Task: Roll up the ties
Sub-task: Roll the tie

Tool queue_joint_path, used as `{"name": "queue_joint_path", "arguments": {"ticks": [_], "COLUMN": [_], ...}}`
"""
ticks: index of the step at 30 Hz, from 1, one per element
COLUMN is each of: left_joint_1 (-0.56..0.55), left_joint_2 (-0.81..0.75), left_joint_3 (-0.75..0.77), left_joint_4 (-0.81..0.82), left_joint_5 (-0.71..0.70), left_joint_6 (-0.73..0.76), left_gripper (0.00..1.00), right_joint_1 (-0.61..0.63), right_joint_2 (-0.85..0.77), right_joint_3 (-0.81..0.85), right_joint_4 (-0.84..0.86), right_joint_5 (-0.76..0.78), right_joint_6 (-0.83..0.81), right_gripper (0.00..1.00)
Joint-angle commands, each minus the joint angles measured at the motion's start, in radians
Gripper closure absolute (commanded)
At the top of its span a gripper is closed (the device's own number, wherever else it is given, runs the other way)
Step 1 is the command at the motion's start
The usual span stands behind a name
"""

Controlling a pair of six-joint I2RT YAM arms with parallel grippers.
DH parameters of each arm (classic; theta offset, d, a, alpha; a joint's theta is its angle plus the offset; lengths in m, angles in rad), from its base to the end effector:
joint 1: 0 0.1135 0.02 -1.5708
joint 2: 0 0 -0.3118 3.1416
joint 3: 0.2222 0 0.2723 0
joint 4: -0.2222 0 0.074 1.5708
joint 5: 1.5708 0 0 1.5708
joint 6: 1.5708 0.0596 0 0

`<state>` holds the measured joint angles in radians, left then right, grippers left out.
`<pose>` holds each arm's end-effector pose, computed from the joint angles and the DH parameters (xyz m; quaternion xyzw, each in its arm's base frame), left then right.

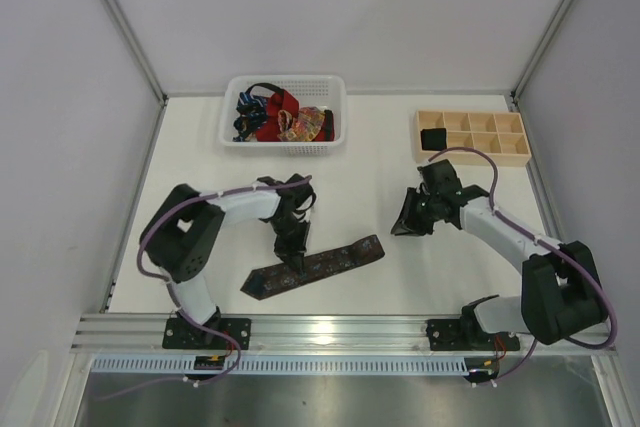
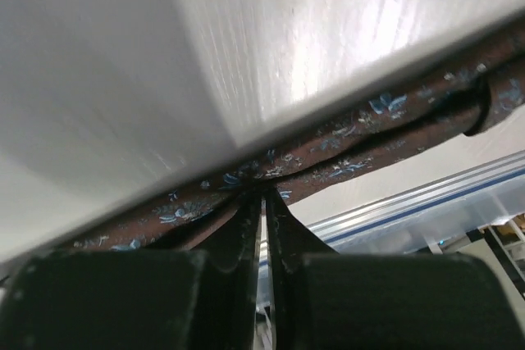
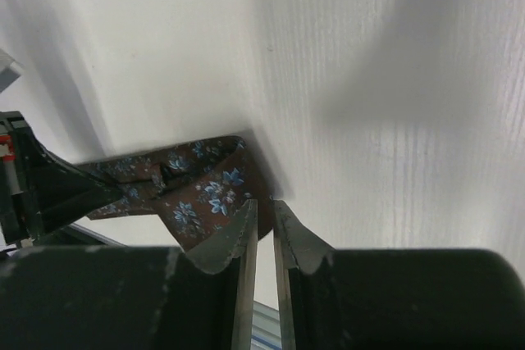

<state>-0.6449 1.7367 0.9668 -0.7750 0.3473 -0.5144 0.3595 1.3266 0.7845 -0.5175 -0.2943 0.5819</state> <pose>0.2334 -0.2010 0.1492 -0.0665 -0.9826 0.1515 0.0840 0.2440 0.1102 0.2161 0.0694 0.9553 0.2398 0.1586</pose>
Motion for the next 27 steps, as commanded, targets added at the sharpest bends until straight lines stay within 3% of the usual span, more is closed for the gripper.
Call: {"name": "queue_joint_path", "arguments": {"ticks": [1,10,14,16,19,20,23,26,27], "left_joint_1": [-0.006,0.013,0.036,0.036,0.034,0.034,0.033,0.033,0.033], "left_joint_2": [0.104,0.300,0.311,0.275,0.176,0.155,0.074,0.011,0.000], "left_joint_3": [0.114,0.400,0.473,0.478,0.454,0.451,0.452,0.451,0.444], "left_joint_4": [-0.059,-0.201,-0.216,-0.211,-0.195,-0.193,-0.195,-0.120,-0.080], "left_joint_5": [-0.128,-0.422,-0.452,-0.447,-0.374,-0.323,-0.243,-0.064,0.056], "left_joint_6": [0.063,0.183,0.209,0.215,0.205,0.200,0.171,0.134,0.102], "left_gripper": [0.91,0.91,0.91,0.82,0.70,0.68,0.64,0.61,0.61], "right_joint_1": [-0.020,-0.047,-0.053,-0.059,-0.073,-0.080,-0.100,-0.105,-0.109], "right_joint_2": [0.038,0.105,0.121,0.128,0.132,0.132,0.144,0.164,0.167], "right_joint_3": [0.058,0.090,0.081,0.079,0.067,0.061,0.045,0.045,0.044], "right_joint_4": [0.066,0.093,0.094,0.090,0.094,0.109,0.134,0.152,0.165], "right_joint_5": [-0.061,-0.152,-0.173,-0.177,-0.180,-0.202,-0.256,-0.285,-0.301], "right_joint_6": [-0.013,0.009,-0.004,-0.011,-0.013,-0.011,-0.023,-0.039,-0.040], "right_gripper": [0.81,0.80,0.80,0.80,0.74,0.61,0.47,0.36,0.32]}}
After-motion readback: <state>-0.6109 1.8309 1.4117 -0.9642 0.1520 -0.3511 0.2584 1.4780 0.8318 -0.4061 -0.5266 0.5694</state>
